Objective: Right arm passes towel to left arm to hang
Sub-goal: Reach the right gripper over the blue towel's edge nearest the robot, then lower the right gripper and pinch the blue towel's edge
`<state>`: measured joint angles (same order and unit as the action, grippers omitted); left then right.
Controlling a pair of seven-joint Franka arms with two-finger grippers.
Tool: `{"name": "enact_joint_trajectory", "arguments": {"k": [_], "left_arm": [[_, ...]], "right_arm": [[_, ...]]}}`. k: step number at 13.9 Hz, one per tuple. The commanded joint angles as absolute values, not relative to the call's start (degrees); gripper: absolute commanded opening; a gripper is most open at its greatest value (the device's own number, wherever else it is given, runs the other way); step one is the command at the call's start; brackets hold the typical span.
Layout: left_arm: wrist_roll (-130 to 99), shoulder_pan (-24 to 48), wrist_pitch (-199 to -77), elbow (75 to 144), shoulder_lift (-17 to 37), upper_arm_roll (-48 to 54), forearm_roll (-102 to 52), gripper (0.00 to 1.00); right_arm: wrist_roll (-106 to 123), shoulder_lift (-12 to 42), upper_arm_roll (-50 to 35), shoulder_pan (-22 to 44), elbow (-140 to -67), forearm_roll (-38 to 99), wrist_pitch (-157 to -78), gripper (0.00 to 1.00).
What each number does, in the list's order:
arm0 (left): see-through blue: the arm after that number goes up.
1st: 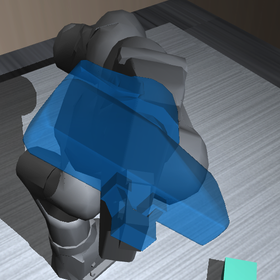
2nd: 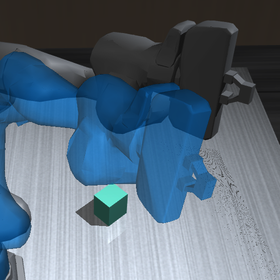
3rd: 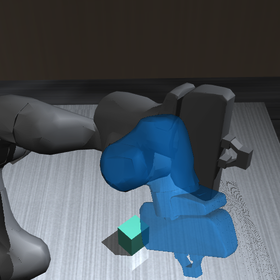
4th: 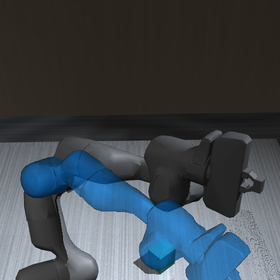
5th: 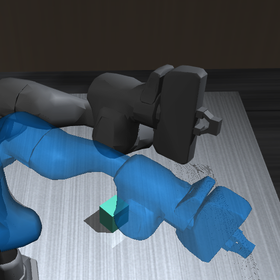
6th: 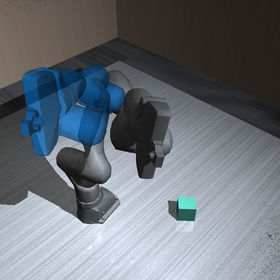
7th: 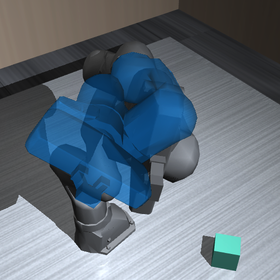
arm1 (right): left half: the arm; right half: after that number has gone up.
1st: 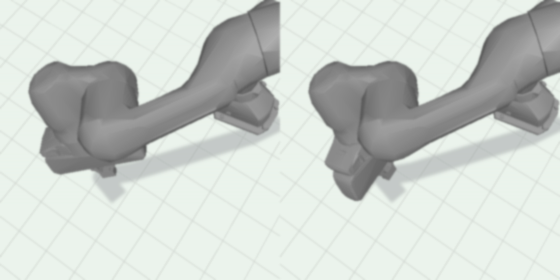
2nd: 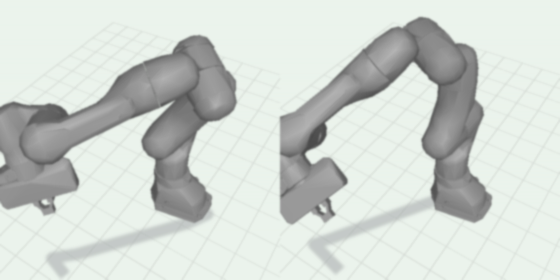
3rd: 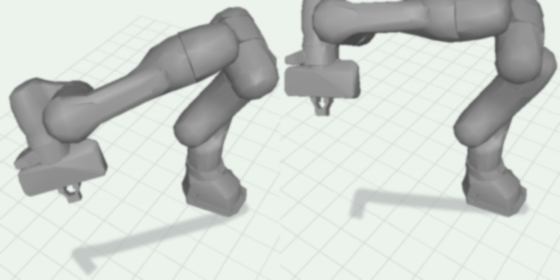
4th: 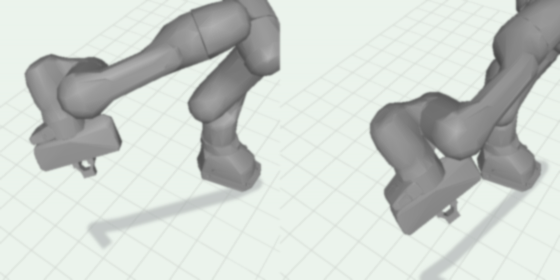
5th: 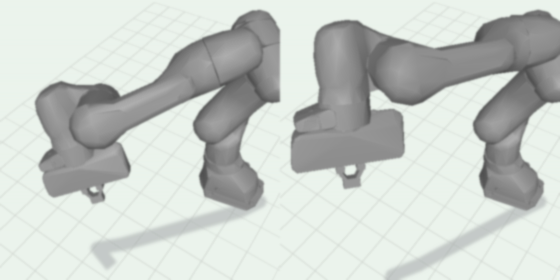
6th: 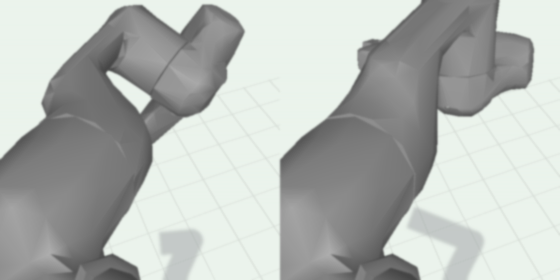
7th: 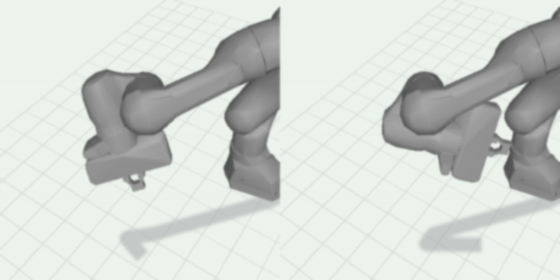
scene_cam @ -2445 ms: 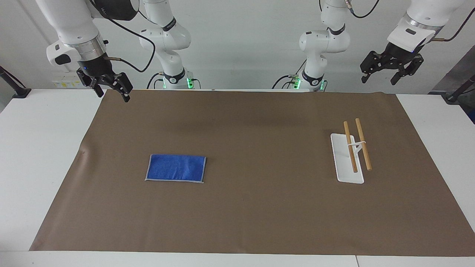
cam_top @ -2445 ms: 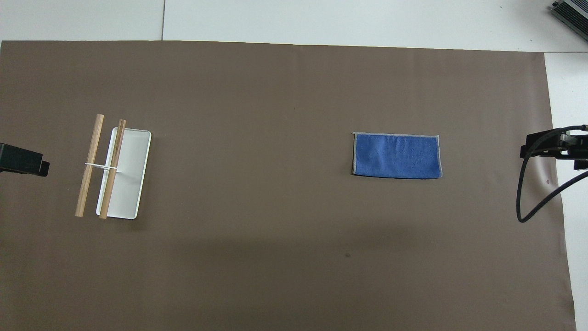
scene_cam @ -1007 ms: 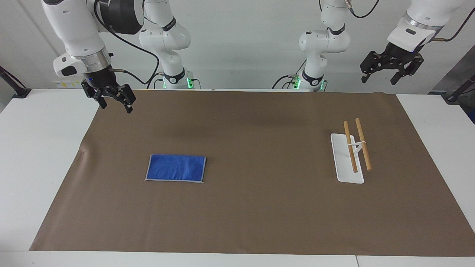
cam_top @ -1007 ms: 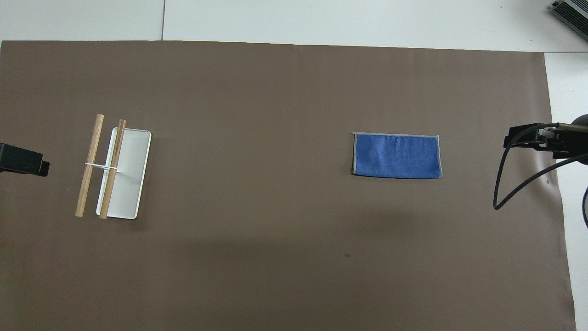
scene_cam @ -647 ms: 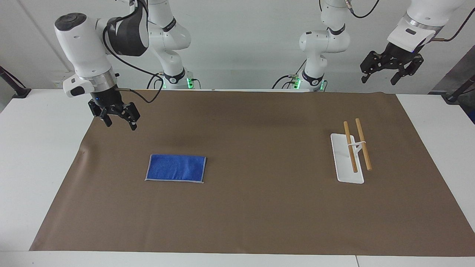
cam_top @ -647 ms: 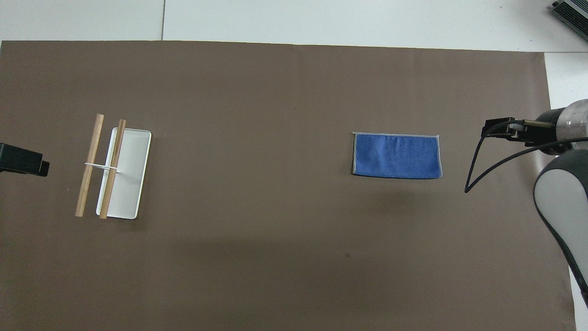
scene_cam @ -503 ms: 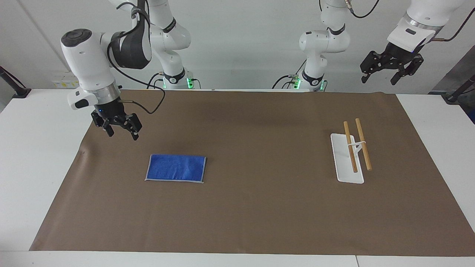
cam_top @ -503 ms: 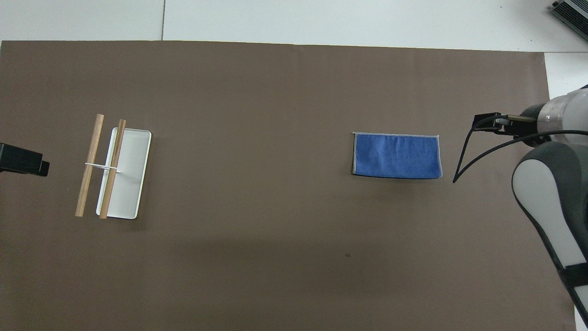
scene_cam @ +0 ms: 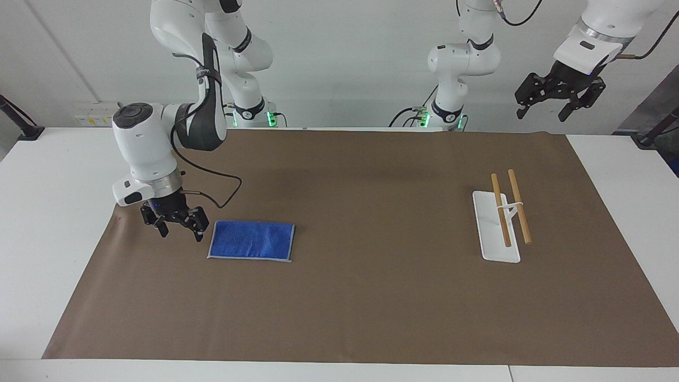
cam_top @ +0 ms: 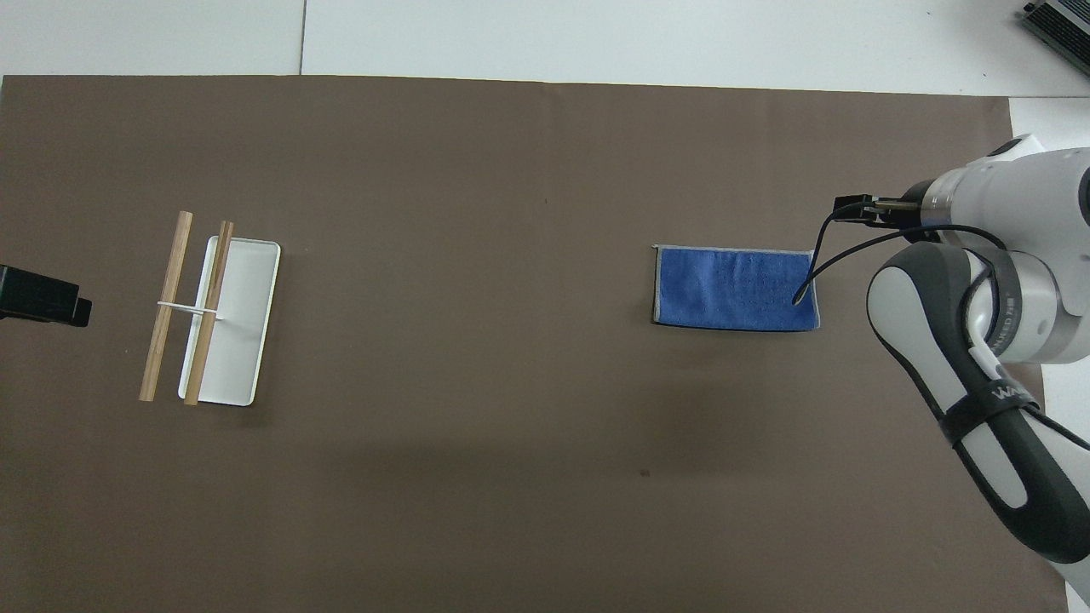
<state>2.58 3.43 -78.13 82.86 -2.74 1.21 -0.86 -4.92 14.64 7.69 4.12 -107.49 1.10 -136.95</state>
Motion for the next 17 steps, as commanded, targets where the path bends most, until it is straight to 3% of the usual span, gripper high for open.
{"name": "enact_joint_trajectory", "arguments": {"k": [1,5,12,17], "left_arm": [[3.0,3.1,-78.0,84.5,-4.2,1.1,-1.1,1.0],[3.0,3.1,-78.0,84.5,-4.2,1.1,-1.1,1.0],[3.0,3.1,-78.0,84.5,-4.2,1.1,-1.1,1.0],[3.0,3.1,-78.0,84.5,-4.2,1.1,-1.1,1.0]], "right_arm": [[-2.6,19.1,7.5,3.4,-105.7,2.8,-141.0,1.0],[0.4,26.3,7.5,3.7,-105.3,3.3,-149.0,1.0],[0.4,20.9,5.9,4.7,-108.1,3.6,-139.9,1.0],[-0.4,18.2,5.7,6.4,-114.3,3.6,-140.3,1.0]]}}
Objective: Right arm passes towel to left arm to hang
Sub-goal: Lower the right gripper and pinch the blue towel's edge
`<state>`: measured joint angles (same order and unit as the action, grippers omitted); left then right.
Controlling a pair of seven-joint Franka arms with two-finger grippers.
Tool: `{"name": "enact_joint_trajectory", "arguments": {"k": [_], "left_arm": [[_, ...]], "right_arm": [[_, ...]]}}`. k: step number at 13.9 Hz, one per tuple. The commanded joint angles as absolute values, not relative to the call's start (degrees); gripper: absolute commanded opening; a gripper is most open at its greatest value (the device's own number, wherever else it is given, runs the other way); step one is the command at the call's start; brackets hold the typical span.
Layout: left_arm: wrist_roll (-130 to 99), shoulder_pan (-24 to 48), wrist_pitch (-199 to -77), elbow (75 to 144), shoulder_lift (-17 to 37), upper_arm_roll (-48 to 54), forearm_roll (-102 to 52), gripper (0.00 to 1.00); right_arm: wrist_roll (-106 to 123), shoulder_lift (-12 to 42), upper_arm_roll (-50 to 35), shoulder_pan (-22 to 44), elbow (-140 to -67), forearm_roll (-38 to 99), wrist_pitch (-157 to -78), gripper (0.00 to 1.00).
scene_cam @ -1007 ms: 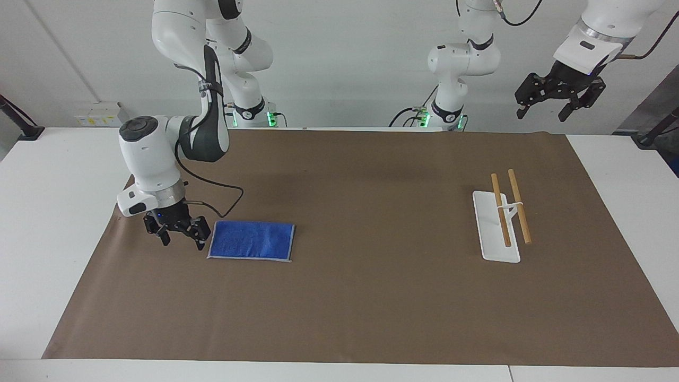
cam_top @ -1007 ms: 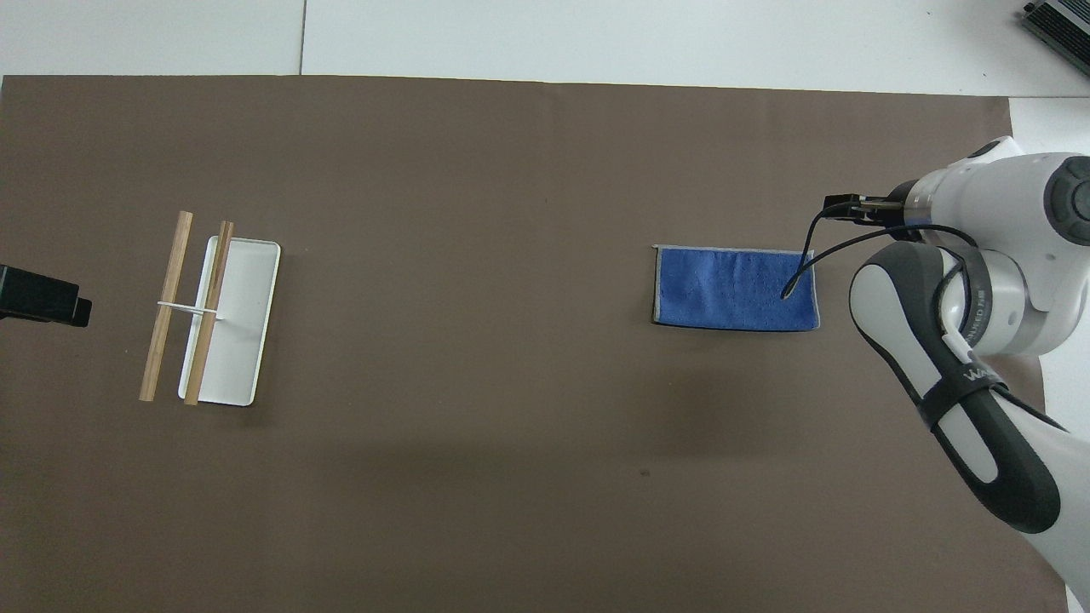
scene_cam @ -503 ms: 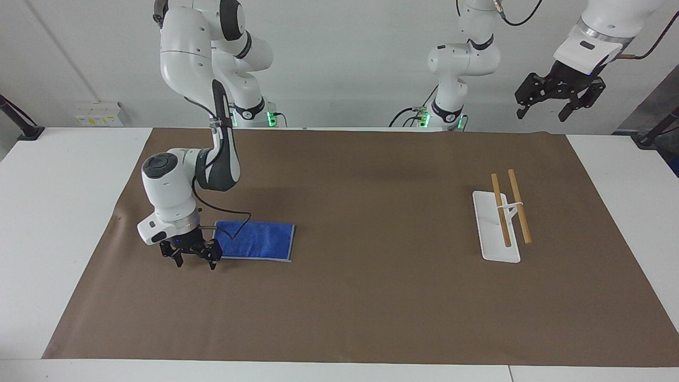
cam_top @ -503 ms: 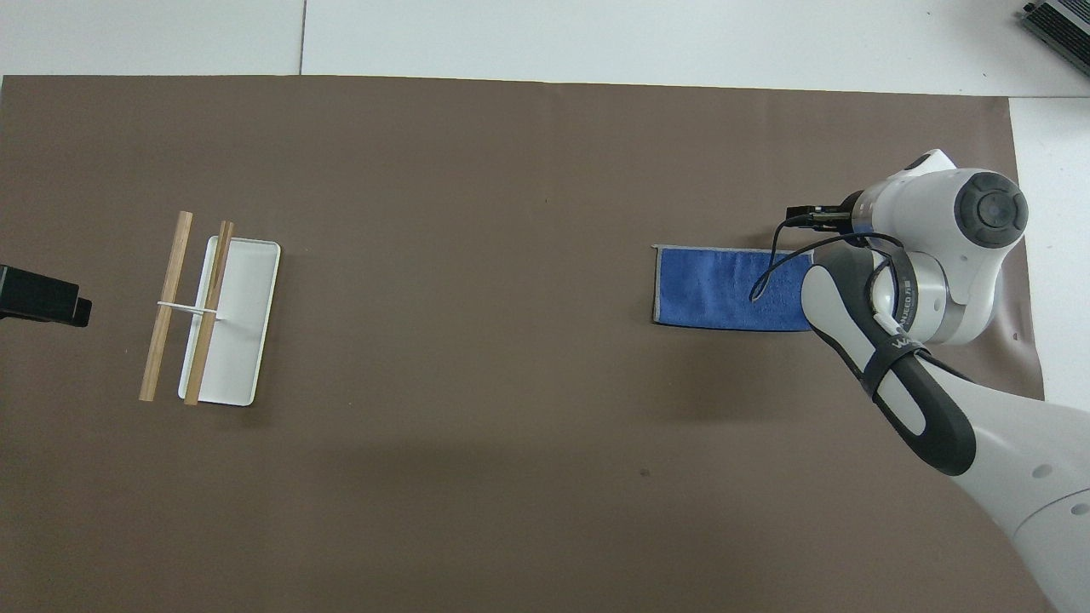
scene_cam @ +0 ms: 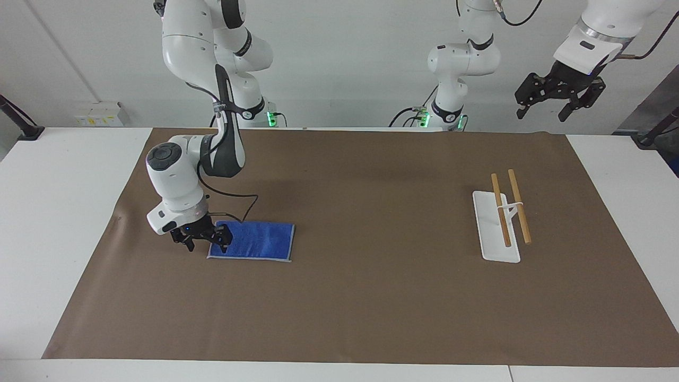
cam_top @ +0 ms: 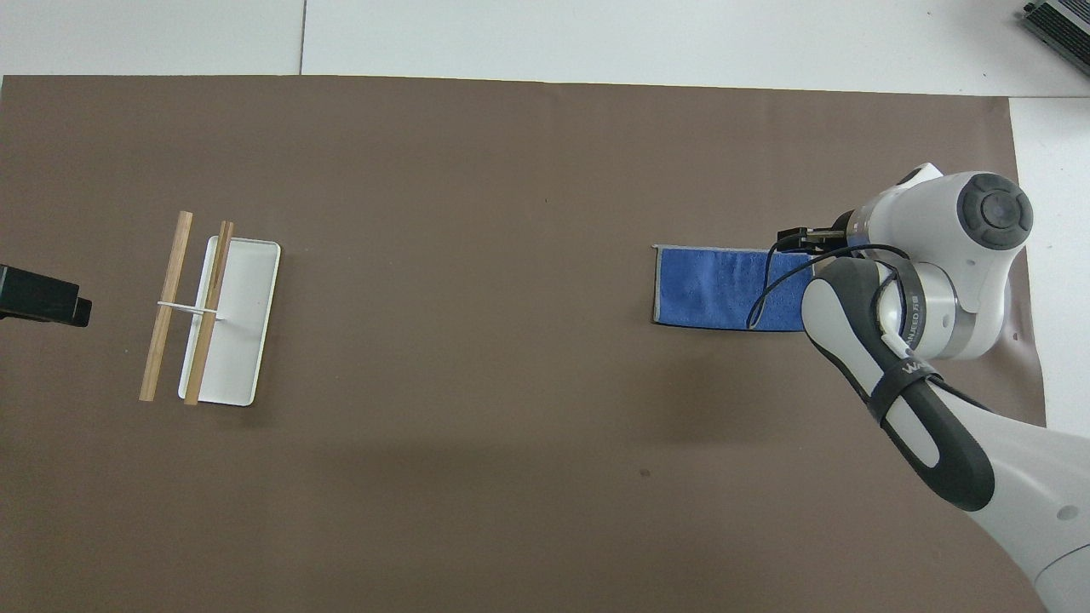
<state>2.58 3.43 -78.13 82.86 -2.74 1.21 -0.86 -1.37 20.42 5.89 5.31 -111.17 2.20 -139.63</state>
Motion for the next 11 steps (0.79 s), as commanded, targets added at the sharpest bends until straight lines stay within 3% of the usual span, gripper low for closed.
{"name": "enact_joint_trajectory", "arguments": {"k": [1,11], "left_arm": [[3.0,3.1,-78.0,84.5,-4.2,1.1,-1.1,1.0],[3.0,3.1,-78.0,84.5,-4.2,1.1,-1.1,1.0]], "right_arm": [[-1.2,18.1,5.7,7.6,-114.3,3.6,-140.3,1.0],[-8.9,17.8,5.7,14.0,-117.5,3.6,-144.7,1.0]]}}
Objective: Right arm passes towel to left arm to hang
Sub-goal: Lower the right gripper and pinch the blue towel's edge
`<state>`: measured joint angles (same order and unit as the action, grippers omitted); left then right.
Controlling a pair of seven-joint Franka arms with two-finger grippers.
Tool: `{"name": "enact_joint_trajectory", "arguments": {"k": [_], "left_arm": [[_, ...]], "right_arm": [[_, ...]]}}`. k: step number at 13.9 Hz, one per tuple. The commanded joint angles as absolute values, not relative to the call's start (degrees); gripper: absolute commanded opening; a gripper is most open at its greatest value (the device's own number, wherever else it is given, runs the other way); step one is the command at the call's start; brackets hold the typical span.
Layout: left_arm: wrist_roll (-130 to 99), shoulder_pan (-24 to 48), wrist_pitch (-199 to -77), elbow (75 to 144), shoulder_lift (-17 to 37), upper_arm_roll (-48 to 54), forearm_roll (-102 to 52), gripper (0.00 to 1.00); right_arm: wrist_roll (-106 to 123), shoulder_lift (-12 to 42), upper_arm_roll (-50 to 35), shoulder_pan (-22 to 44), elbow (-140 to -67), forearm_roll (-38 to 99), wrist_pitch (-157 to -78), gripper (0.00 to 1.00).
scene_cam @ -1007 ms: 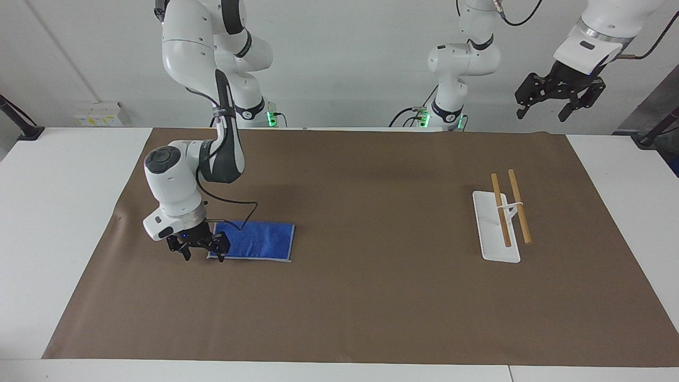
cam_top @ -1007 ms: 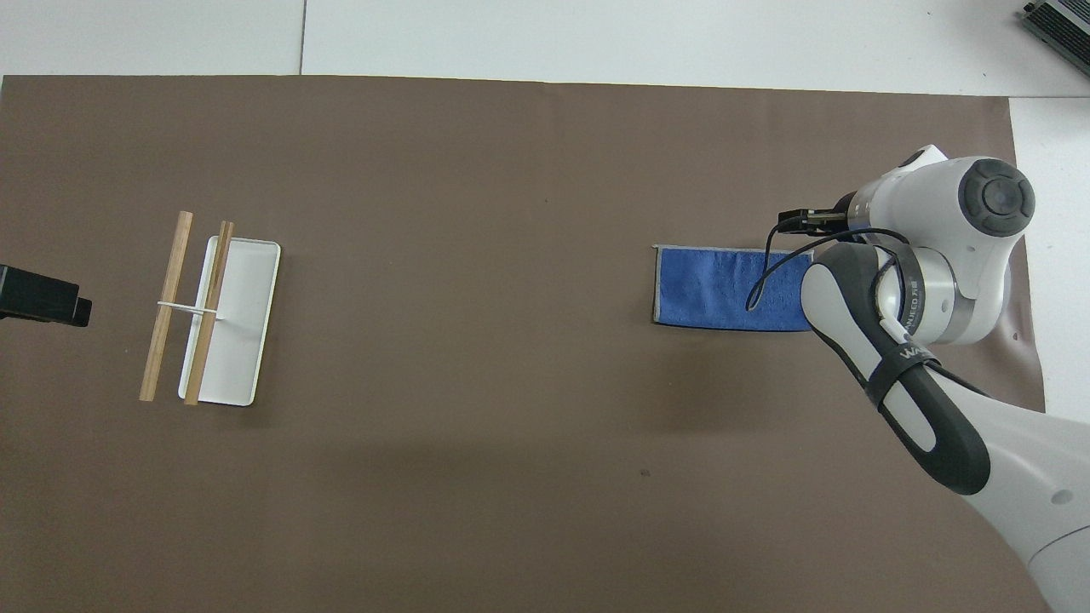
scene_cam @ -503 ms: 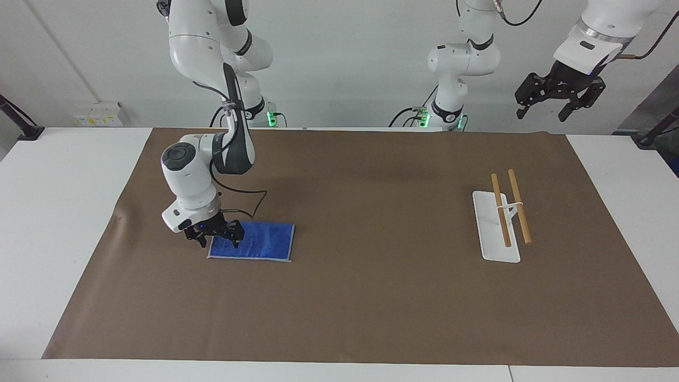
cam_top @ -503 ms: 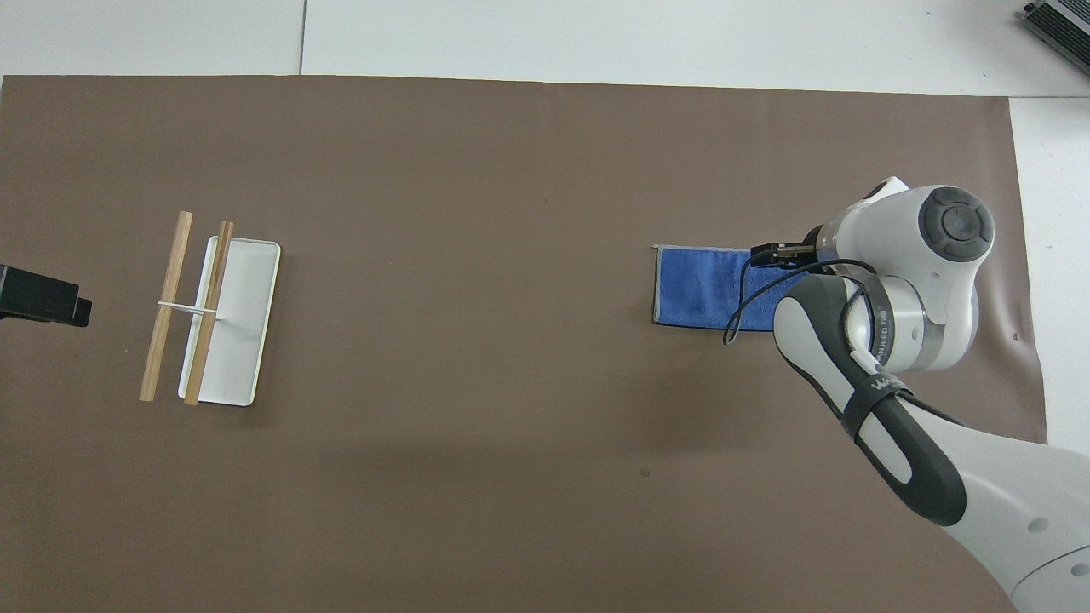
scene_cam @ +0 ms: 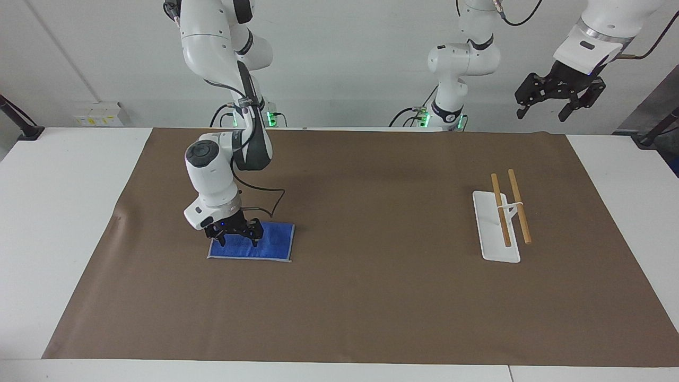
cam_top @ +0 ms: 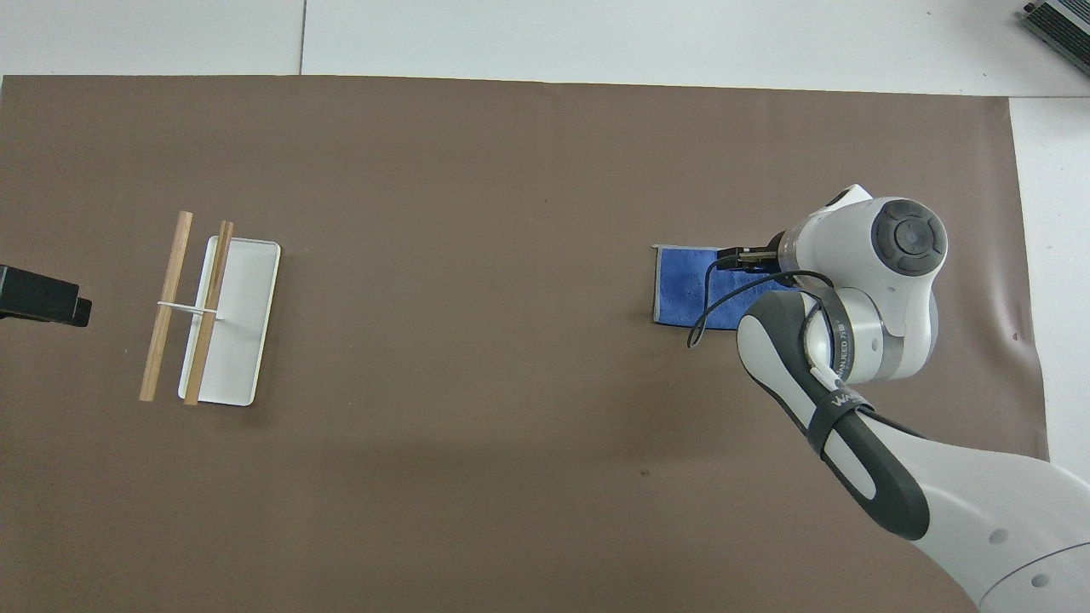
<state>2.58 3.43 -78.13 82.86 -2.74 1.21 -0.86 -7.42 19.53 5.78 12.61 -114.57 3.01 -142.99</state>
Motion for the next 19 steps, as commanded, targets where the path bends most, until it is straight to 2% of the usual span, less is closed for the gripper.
{"name": "enact_joint_trajectory", "arguments": {"k": [1,10,11,12,13,14,19], "left_arm": [[3.0,3.1,-78.0,84.5,-4.2,1.1,-1.1,1.0],[3.0,3.1,-78.0,84.5,-4.2,1.1,-1.1,1.0],[3.0,3.1,-78.0,84.5,-4.2,1.1,-1.1,1.0],[3.0,3.1,-78.0,84.5,-4.2,1.1,-1.1,1.0],[3.0,3.1,-78.0,84.5,-4.2,1.1,-1.1,1.0],[3.1,3.1,-78.0,84.5,-4.2,1.1,-1.1,1.0],[3.0,3.1,-78.0,84.5,-4.2,1.1,-1.1,1.0]], "right_arm": [[-8.7,17.5,5.7,14.1,-118.4,3.6,-144.9,1.0],[-8.0,17.5,5.8,13.9,-120.8,3.6,-145.4,1.0],[-7.9,17.5,5.8,13.8,-120.8,3.6,-145.4,0.78],[-8.4,17.6,5.8,13.8,-120.8,3.6,-145.4,0.37],[-8.9,17.6,5.8,13.8,-120.7,3.6,-145.4,0.08],[-9.1,17.6,5.7,13.8,-120.7,3.6,-145.3,0.0],[-13.3,17.4,5.7,14.1,-119.3,3.6,-143.9,0.0]]}}
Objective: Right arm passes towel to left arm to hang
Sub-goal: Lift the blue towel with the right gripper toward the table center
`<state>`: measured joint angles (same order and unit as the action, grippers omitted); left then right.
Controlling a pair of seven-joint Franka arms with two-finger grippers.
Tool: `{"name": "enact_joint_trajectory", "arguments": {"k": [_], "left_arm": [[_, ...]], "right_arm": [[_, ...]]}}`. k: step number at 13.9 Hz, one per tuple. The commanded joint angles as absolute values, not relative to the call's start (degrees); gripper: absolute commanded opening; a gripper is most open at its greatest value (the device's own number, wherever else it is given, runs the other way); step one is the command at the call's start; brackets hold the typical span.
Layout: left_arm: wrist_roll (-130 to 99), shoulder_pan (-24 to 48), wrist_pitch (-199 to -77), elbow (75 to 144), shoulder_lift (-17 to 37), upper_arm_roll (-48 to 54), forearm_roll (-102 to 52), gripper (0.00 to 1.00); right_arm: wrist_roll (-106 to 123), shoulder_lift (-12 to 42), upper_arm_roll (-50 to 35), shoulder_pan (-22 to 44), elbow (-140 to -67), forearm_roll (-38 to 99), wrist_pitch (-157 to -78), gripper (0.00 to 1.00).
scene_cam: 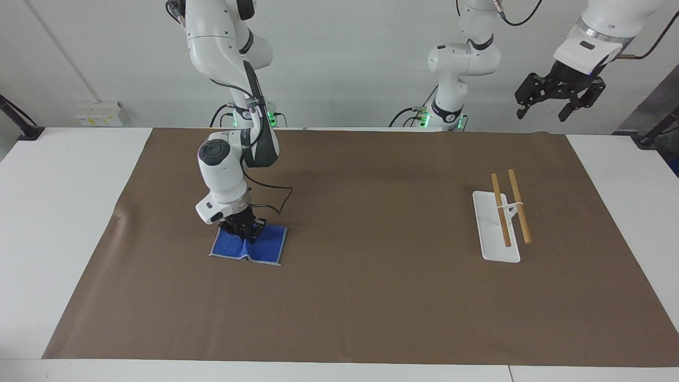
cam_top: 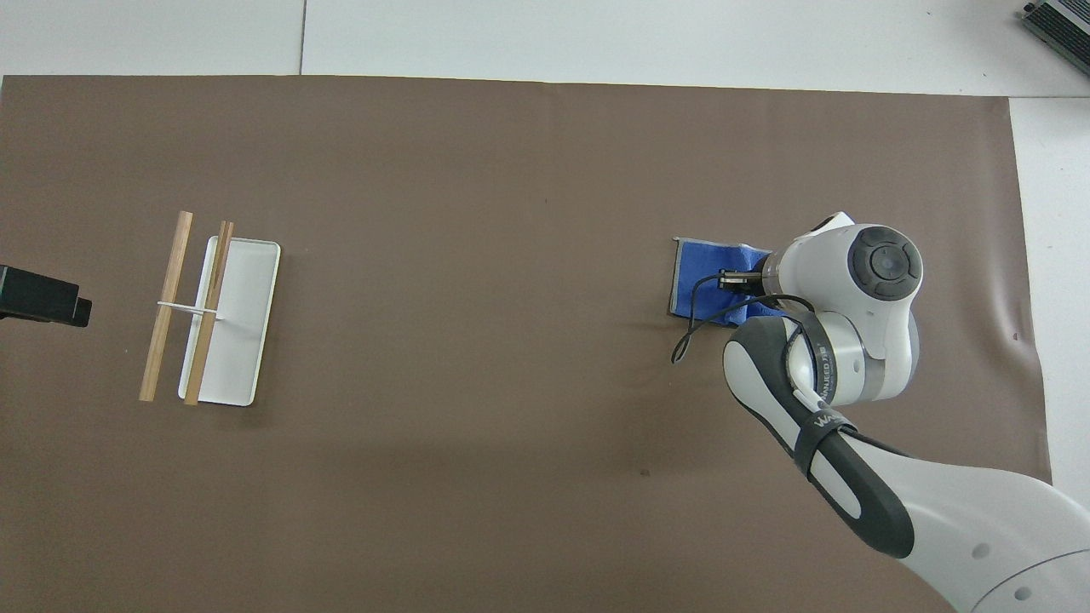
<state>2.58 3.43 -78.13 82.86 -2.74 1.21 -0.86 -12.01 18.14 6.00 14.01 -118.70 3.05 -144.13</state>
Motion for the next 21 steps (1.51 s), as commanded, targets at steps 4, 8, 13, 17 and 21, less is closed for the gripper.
{"name": "enact_joint_trajectory", "arguments": {"k": [4,8,13,17,21], "left_arm": [[3.0,3.1,-78.0,84.5,-4.2,1.1,-1.1,1.0],[3.0,3.1,-78.0,84.5,-4.2,1.1,-1.1,1.0],[3.0,3.1,-78.0,84.5,-4.2,1.1,-1.1,1.0],[3.0,2.8,-76.8,84.6,-4.3,1.1,-1.1,1.0],[3.0,2.3,-73.4,84.9,-6.2,1.5,-1.1,1.0]], "right_arm": [[-14.1,12.9,4.6,14.1,-115.6,3.8,-137.1,0.0],[-14.9,9.7,0.6,14.2,-110.1,11.0,-132.0,0.0],[-17.6,8.0,-6.6,14.1,-104.7,16.0,-131.8,0.0],[-18.8,2.6,-9.2,14.5,-104.3,24.9,-132.0,0.0],[-20.0,-0.1,-12.5,14.5,-104.3,34.3,-133.1,0.0]]}}
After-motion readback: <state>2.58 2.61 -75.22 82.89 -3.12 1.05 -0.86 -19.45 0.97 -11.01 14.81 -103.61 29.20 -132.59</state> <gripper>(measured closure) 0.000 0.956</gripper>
